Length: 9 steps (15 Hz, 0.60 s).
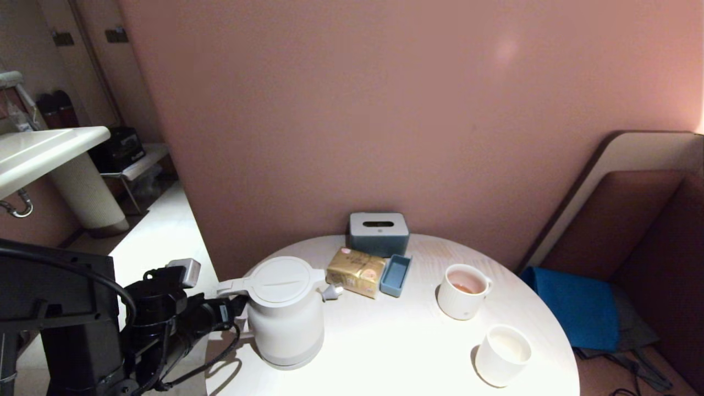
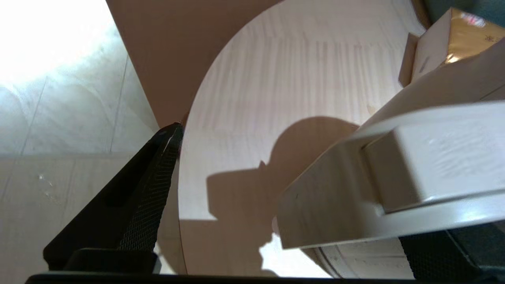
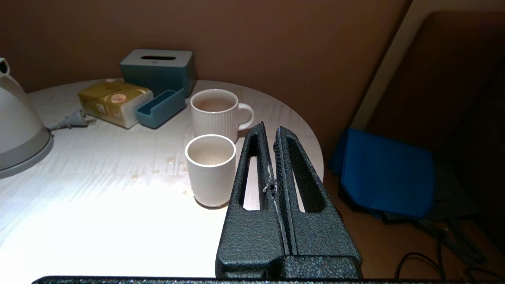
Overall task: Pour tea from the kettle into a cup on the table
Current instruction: Pick up the kettle
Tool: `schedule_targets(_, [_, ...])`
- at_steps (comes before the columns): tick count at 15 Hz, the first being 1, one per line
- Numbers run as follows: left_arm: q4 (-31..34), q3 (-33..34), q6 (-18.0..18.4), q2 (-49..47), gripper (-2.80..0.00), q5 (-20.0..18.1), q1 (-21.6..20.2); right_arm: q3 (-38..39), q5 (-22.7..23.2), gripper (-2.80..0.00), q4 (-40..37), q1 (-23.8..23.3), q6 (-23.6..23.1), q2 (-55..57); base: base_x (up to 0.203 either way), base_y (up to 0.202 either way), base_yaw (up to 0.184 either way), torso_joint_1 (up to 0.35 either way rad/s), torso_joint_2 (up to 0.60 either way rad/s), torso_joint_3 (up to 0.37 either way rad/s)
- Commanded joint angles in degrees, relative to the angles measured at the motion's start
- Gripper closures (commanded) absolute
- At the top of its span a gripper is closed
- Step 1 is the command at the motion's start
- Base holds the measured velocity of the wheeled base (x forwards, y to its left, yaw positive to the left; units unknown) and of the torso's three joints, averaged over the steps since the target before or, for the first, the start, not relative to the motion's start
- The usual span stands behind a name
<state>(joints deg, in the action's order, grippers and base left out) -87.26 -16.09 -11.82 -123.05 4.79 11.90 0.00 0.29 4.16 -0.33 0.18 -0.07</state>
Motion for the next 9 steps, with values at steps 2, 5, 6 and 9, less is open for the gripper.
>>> schedule_targets(2, [-2.7, -0.2, 0.6, 1.0, -2.80, 0.0, 0.0, 0.0, 0.0, 0.00, 0.1, 0.0, 0.0, 0.1, 0.000, 0.000, 0.000, 0.000, 0.00, 0.000])
schedule_targets(5, [-2.7, -1.4, 0.7, 0.8, -2.80, 0.3, 0.0, 0.0, 0.0, 0.00, 0.0, 0.0, 0.0, 0.1, 0.000, 0.000, 0.000, 0.000, 0.00, 0.000])
schedule_targets(6, [-2.7, -1.6, 0.7, 0.6, -2.80, 0.5, 0.0, 0.0, 0.0, 0.00, 0.1, 0.0, 0.0, 0.1, 0.000, 0.000, 0.000, 0.000, 0.00, 0.000])
schedule_targets(9, [-2.7, -1.8, 0.7, 0.0, -2.80, 0.4, 0.0, 0.0, 0.0, 0.00, 0.0, 0.0, 0.0, 0.1, 0.000, 0.000, 0.000, 0.000, 0.00, 0.000])
